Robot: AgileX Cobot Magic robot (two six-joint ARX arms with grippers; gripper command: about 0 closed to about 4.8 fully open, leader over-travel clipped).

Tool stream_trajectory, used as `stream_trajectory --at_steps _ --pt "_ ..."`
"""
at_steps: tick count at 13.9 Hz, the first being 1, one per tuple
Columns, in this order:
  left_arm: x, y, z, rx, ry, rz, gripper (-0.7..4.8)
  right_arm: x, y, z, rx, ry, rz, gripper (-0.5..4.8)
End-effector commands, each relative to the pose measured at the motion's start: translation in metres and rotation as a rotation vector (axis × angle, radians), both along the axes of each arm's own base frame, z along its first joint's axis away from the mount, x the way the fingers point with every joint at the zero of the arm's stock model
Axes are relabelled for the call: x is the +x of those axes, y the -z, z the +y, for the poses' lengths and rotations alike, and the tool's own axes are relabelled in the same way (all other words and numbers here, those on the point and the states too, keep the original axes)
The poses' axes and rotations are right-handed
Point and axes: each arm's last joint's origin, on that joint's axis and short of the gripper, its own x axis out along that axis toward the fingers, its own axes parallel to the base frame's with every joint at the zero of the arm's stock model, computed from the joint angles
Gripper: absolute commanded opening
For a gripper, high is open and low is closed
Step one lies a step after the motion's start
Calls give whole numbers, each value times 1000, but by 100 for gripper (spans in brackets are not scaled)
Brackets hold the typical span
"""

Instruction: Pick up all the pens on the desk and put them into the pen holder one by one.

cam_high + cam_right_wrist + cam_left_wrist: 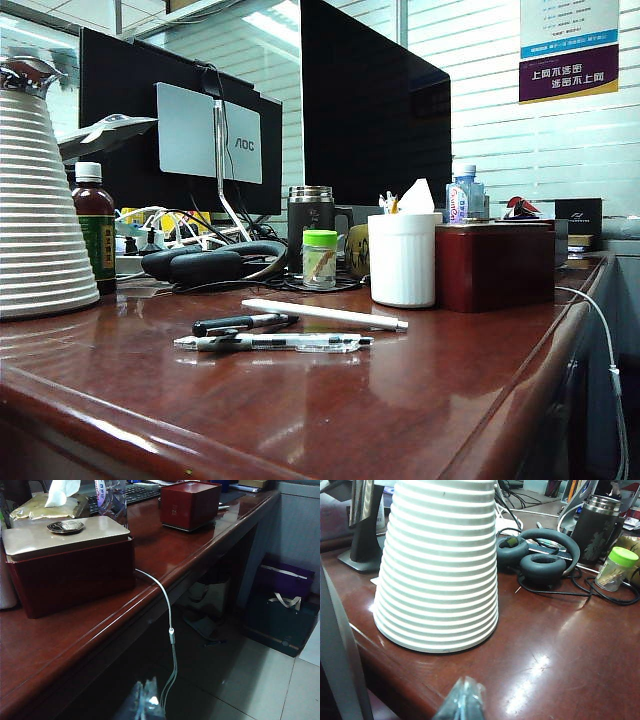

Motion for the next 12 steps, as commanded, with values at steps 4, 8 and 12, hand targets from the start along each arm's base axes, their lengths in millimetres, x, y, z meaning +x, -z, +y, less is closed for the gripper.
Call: stream_trajectory --at_steps 4,8,12 --pt "0 -1 0 0 1 -11 -5 0 0 0 1 -1 -10 -6" --pt "-5 -27 -2 -99 70 -88 479 -16 -68 7 101 -237 -232 348" --pt "-16 -66 -6 -132 210 -182 479 -13 -115 12 -69 -411 -147 383"
